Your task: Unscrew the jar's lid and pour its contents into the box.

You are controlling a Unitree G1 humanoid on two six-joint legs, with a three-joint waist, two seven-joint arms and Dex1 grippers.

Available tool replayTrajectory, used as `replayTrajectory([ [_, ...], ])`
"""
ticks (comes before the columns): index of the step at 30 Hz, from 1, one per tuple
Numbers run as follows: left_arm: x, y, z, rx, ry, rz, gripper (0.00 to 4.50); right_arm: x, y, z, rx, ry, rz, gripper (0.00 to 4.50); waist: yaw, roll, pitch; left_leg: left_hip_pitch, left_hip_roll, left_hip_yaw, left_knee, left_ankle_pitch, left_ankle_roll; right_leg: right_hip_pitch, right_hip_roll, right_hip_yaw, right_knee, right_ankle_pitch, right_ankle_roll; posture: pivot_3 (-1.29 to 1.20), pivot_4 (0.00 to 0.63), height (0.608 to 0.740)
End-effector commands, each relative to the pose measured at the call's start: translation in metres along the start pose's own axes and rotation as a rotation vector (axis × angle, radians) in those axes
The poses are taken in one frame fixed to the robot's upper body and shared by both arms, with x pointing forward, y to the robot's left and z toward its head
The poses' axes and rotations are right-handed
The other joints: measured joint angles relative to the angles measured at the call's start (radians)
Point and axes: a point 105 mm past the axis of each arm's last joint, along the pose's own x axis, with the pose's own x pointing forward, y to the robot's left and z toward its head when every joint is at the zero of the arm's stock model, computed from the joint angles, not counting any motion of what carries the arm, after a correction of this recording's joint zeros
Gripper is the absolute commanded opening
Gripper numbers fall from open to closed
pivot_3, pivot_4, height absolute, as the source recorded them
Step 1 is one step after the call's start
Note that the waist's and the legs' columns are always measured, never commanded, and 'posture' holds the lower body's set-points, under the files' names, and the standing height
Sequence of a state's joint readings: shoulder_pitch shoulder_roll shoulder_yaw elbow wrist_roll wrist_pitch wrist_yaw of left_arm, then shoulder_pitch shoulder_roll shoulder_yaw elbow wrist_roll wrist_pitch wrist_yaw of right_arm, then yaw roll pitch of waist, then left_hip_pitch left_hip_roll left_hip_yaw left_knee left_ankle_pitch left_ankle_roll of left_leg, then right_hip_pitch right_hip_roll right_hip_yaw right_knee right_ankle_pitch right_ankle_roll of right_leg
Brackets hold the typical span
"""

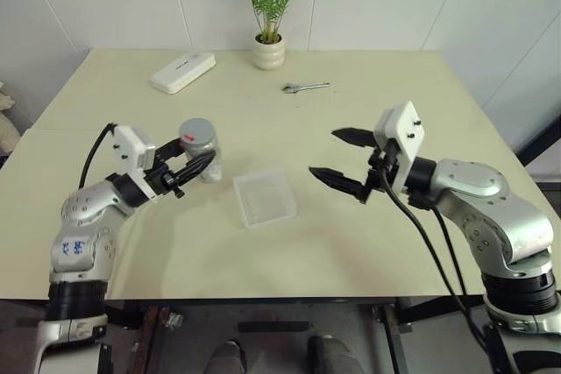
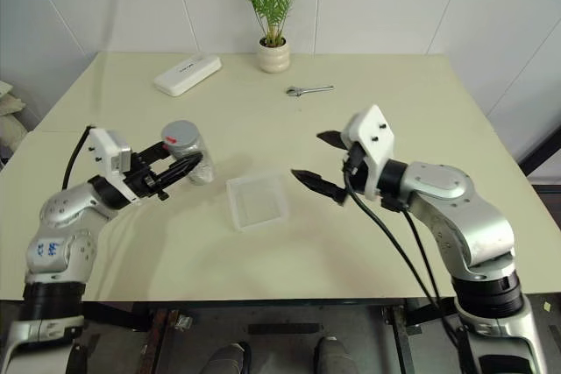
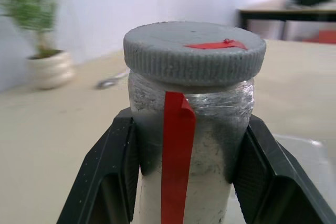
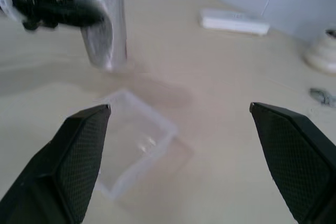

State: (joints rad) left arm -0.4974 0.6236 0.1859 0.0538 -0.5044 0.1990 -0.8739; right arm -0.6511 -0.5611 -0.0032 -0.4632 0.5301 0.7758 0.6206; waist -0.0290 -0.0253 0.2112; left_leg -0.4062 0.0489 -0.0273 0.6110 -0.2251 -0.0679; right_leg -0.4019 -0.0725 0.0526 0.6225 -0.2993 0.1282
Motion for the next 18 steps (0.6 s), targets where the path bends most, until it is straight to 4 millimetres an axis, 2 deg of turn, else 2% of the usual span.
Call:
replayTrajectory([
  [1,0.01,-0.009,0.007,-0.031,0.003,-0.132,1.97,0.007,0.007,0.024,-0.038,-0.062,-0.051,4.5,0.001,0.0,0.0,0.0,0.0,0.0,0.0,0.0,0.0,0.0,0.0,0.0,0.0,0.0,0.0,0.0,0.15,0.74],
  [9,0.043,-0.011,0.01,-0.058,-0.014,-0.234,1.97,0.028,0.019,0.043,0.036,-0.126,-0.125,4.5,0.001,0.0,0.0,-0.003,0.0,0.0,0.0,0.0,0.0,-0.005,0.0,0.001,0.002,0.0,0.0,0.0,0.15,0.74],
  [11,0.05,-0.014,0.008,-0.09,-0.009,-0.271,1.97,0.035,0.031,0.046,0.049,-0.142,-0.103,4.5,0.0,0.0,0.0,-0.007,0.0,0.001,0.001,0.0,0.001,-0.009,0.0,0.002,0.004,0.0,0.0,0.0,0.15,0.74],
  [13,0.054,-0.018,0.008,-0.102,-0.016,-0.31,1.97,0.042,0.042,0.047,0.064,-0.15,-0.086,4.5,-0.003,0.0,0.0,-0.007,0.0,0.001,0.0,0.0,0.001,-0.011,0.001,0.002,0.005,0.0,0.001,0.0,0.15,0.74],
  [18,0.056,-0.025,0.011,-0.094,-0.039,-0.354,1.97,0.053,0.054,0.044,0.092,-0.154,-0.07,4.5,-0.002,0.0,0.0,-0.007,0.002,0.002,0.001,0.0,0.001,-0.011,0.003,0.003,0.006,0.0,0.001,0.0,0.15,0.74],
])
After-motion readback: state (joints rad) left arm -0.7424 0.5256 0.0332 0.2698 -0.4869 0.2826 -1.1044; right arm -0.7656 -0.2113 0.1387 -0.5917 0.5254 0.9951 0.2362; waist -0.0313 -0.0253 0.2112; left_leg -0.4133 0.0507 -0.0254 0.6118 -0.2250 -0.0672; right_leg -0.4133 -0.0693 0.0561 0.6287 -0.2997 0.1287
